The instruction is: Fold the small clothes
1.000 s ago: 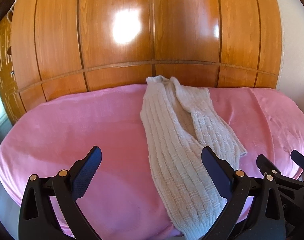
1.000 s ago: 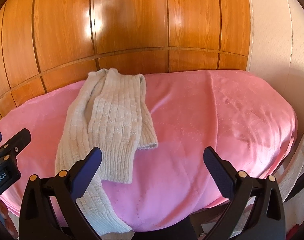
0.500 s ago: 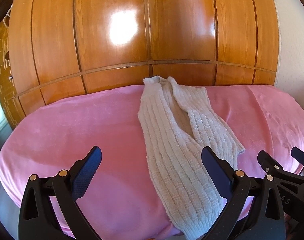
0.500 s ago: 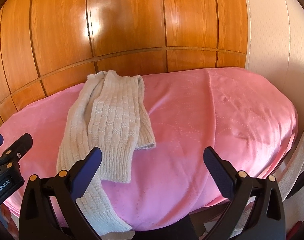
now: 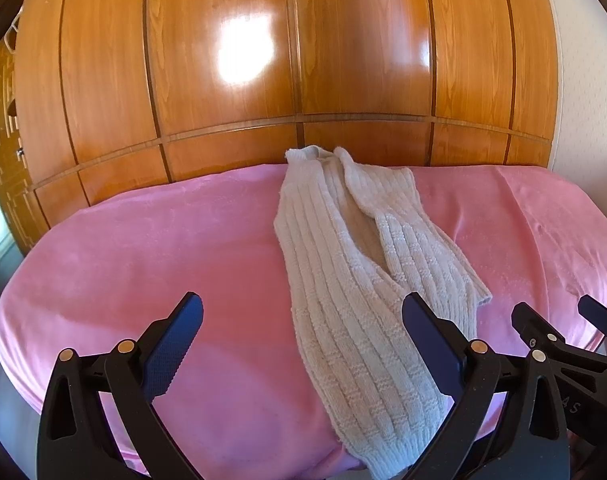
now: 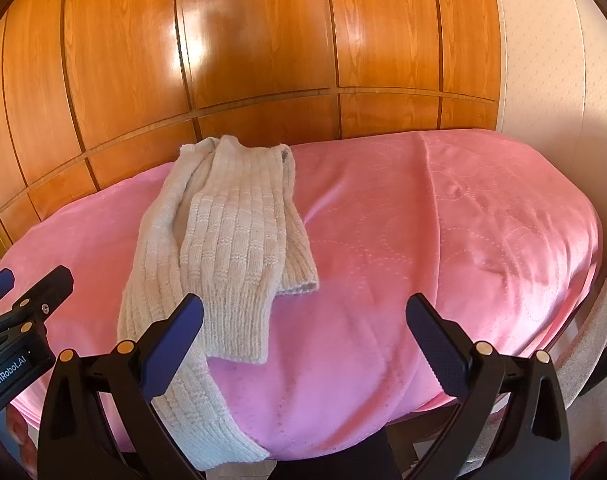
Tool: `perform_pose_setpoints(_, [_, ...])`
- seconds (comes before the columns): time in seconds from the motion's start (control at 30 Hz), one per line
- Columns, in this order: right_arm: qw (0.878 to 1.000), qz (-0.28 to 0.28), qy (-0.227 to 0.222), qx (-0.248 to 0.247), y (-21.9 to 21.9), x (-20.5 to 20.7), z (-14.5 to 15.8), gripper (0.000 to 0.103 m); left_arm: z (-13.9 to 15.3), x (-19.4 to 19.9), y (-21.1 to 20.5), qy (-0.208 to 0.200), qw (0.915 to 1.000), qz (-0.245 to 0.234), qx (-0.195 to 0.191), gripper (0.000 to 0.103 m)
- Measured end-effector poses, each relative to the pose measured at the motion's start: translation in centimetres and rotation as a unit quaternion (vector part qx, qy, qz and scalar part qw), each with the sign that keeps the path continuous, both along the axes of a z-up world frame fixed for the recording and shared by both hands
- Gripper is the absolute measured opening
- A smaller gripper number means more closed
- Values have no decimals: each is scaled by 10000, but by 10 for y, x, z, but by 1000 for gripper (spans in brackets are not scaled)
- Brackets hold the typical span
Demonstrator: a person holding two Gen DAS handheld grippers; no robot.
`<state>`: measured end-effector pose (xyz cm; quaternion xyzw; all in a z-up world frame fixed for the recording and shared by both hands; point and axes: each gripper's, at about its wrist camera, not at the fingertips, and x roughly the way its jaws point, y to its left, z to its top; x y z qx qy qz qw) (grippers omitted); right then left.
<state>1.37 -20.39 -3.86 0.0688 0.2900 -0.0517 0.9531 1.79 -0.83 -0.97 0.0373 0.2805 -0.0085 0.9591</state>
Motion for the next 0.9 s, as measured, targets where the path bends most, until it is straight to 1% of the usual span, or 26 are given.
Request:
perform_pose_setpoints(0.37, [10000, -19, 48, 48, -4, 2, -2, 101, -1, 1, -2, 44, 10000, -41, 18, 99])
perform_pose_setpoints(0.6, [9998, -20, 146, 99, -8, 6, -6, 101, -7, 7, -4, 203, 9998, -82, 1, 99])
perform_pose_setpoints(0.77, [9996, -18, 245, 135, -10, 11, -11, 101, -16, 18, -3, 465, 9989, -60, -65, 99])
perform_pose_setpoints(0.87, [9997, -16, 231, 81, -14, 16, -12, 101, -27, 30, 3, 837, 9962, -98, -222, 99])
perform_pose_setpoints(0.9, [9997, -25, 228, 96, -16, 18, -11, 101, -33, 36, 7, 1024, 9942, -116, -308, 99])
